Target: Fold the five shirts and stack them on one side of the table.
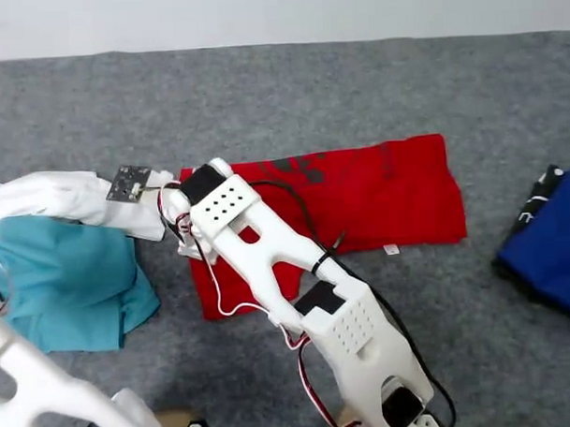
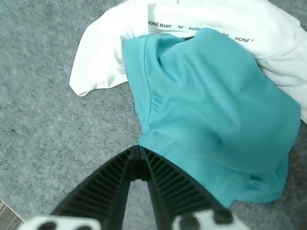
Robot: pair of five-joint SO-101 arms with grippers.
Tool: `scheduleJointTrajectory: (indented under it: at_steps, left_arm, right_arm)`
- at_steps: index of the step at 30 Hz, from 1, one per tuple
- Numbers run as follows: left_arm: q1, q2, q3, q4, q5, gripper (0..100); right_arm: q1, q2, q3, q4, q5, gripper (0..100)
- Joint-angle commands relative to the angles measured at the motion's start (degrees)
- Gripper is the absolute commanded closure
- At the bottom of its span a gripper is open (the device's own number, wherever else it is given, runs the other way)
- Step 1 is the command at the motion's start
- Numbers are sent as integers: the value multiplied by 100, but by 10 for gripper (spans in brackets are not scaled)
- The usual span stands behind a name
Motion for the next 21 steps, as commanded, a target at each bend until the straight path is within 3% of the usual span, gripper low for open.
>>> scheduleJointTrajectory:
  at_steps: [1, 12, 18, 21]
  left_arm:
    - [-9, -149, 13, -149, -53, 998]
    - [-26, -149, 22, -149, -281, 998]
    - [-9, -141, 22, -167, -281, 998]
    - [0, -114, 22, -167, -281, 998]
  right_arm:
    - [207, -470, -70, -180, -53, 988]
    - [681, -409, -70, -971, -62, 980]
    - [637, -374, -79, -954, -202, 794]
    - [655, -558, -387, -769, -369, 772]
